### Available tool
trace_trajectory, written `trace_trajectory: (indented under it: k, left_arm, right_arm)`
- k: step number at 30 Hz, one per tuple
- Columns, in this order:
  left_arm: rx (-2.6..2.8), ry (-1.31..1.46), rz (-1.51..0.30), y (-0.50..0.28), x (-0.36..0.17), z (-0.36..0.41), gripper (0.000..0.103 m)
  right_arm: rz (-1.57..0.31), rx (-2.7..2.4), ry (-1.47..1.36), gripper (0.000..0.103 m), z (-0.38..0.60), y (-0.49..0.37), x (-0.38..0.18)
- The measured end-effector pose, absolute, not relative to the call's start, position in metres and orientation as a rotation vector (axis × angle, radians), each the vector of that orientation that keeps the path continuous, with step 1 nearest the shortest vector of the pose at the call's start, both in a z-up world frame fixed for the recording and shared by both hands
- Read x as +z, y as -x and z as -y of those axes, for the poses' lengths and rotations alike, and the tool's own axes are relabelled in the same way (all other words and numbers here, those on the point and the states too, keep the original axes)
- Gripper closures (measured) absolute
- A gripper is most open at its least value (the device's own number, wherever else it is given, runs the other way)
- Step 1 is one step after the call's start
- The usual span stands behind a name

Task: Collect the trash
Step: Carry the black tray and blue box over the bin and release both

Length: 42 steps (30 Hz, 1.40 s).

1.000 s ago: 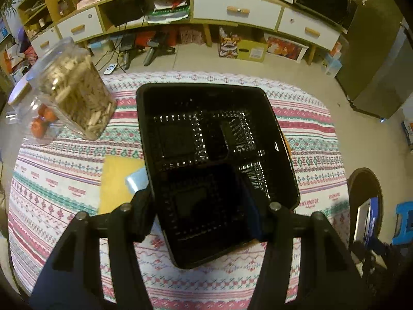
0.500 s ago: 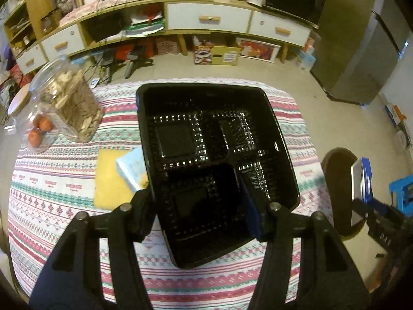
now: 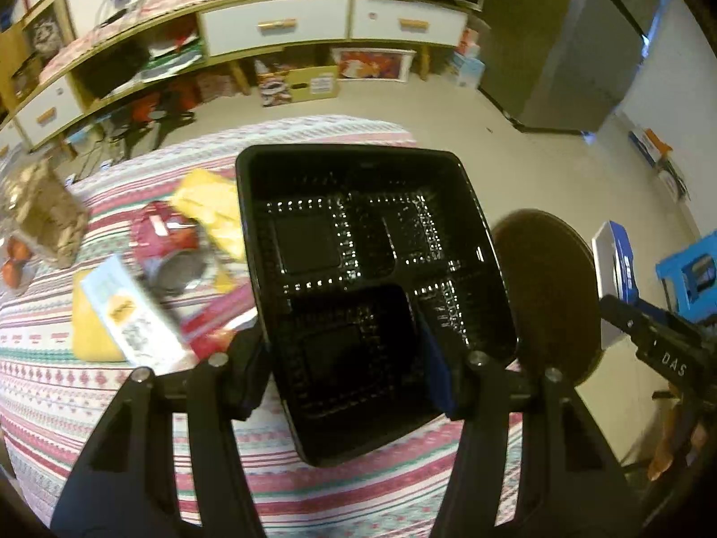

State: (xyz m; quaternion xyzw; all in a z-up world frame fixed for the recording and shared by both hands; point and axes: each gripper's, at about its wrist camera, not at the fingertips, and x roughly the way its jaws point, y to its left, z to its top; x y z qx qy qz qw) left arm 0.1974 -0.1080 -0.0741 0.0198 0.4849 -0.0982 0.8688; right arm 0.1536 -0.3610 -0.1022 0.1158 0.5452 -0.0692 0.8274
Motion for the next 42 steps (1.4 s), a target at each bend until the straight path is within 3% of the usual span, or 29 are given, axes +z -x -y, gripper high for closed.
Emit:
trace_trajectory:
  k: [19,23,25,26,42]
  left_arm:
    - [-0.44,-0.171,-1.043,-0.21,-0.109,0.248,0.043]
    - [-0.483,-0.142,-1.042,-0.213,-0.111,0.251,0.04]
    - [-0.448,-0.151,-1.024,-0.214,-0.109,0.247,0.022]
    - [-0.441,-0.152,-1.012,-0.212,-0.108,0.248,0.019]
    - [-0.39,-0.147,-0.974,-0.186,-0.086,0.19,0.017]
  right_arm:
    - [-1.156,-0.308,-0.347,0.055,0.455,-0.118,-0.109]
    - [-1.159,-0.31,-0.353,0.055,0.459,-0.119,-0.11]
    - [-1.16,-0.309,-0.349,0.055,0.458,-0.119,-0.11]
    - [-1.161,-0.308,-0.347,0.055,0.458,-0.119,-0.11]
    - [-1.201,-0.305,-0.306,0.054,0.442,-0.13,-0.122]
